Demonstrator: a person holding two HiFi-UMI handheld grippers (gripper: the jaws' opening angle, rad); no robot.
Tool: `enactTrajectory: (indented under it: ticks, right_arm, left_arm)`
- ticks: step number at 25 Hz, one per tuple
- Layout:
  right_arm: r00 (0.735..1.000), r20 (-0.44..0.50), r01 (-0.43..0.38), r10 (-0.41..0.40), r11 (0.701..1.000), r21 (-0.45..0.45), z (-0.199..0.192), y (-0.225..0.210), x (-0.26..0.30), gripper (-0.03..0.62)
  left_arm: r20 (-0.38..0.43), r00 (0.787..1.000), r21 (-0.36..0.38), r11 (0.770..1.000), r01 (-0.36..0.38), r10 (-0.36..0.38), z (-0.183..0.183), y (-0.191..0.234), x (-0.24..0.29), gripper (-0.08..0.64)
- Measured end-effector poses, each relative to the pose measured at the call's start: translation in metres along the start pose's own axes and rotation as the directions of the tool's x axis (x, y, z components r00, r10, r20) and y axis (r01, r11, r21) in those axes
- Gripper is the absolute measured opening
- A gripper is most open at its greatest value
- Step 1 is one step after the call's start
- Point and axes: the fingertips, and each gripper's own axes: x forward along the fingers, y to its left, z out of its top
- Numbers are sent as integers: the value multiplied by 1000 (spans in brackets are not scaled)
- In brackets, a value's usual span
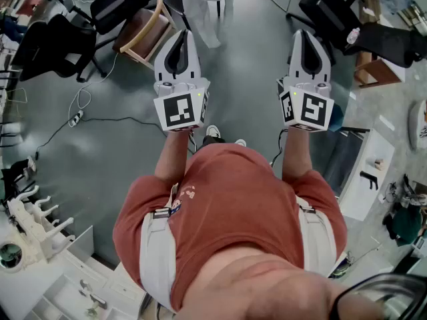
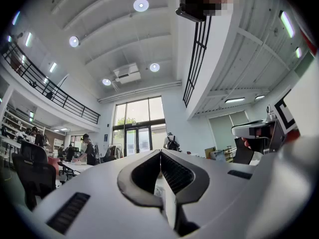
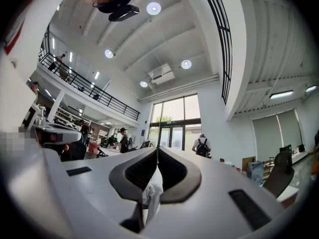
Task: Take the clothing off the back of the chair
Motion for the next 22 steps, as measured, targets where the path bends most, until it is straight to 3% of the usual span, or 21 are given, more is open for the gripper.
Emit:
enactTrajectory:
  ticks: [11,17,22]
  right_arm:
    - [1000,-7,-31,31,1000,-8,-4,33,19,26]
    - [998,-10,-62,63,997,50,-12,50,33,26]
    - [997,-29,-64,65,997,41,-20,71,48,26]
  left_arm:
    - [-12,1000,0,1000,-14,14,-7,31,-1,18]
    - [-24,1000,-15,1000,-21,20,-19,51,2,18]
    - [-30,999,-22,999,-23,23,-31,74,6,18]
